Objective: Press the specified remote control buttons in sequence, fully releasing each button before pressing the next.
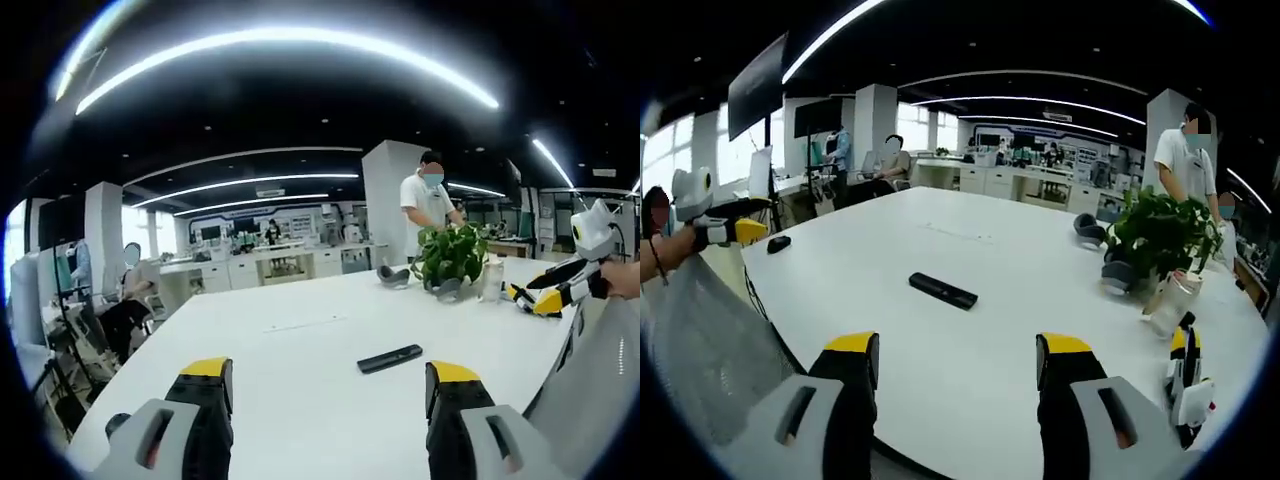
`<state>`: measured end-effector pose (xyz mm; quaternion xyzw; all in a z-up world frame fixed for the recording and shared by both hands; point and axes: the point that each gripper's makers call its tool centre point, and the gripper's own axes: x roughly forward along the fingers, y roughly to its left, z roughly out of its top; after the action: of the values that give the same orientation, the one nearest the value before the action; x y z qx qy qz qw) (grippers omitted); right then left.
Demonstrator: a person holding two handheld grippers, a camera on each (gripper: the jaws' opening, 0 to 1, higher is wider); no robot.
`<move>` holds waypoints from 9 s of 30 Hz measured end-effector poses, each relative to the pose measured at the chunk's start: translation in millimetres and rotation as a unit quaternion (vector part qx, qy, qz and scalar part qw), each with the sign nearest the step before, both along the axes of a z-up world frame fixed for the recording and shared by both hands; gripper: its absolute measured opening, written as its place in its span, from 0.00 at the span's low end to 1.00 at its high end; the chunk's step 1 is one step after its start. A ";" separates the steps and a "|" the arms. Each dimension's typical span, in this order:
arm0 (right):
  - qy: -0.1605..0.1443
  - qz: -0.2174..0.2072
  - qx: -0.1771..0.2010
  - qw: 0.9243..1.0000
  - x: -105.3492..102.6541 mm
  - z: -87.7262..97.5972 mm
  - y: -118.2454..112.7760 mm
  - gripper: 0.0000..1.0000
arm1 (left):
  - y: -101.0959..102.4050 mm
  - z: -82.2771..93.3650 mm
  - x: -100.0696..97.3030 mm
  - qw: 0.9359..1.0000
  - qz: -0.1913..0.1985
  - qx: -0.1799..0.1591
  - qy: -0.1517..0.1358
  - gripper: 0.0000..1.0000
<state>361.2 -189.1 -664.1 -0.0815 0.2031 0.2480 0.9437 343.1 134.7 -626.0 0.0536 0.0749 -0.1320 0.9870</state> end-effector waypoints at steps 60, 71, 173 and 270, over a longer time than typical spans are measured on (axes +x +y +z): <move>0.004 0.002 0.010 1.000 5.1 -3.0 -4.4 0.64 | 2.3 -8.1 1.6 1.000 0.011 0.015 0.018 0.81; 0.008 0.005 0.003 1.000 6.6 -6.0 -4.8 0.64 | 0.1 -12.6 2.9 0.999 0.007 0.024 0.031 0.81; 0.034 -0.053 0.002 0.998 10.2 -11.9 -29.0 0.27 | -131.1 -195.6 206.9 0.824 -0.378 0.231 0.353 0.54; 0.066 -0.032 -0.003 0.997 5.7 -22.4 -21.9 0.14 | -141.3 -206.7 143.0 0.760 -0.478 0.306 0.317 0.23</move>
<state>366.9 -211.0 -686.5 -0.0618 0.2681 0.2218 0.9355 486.1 -6.6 -832.8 0.3363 0.3847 -0.5665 0.6465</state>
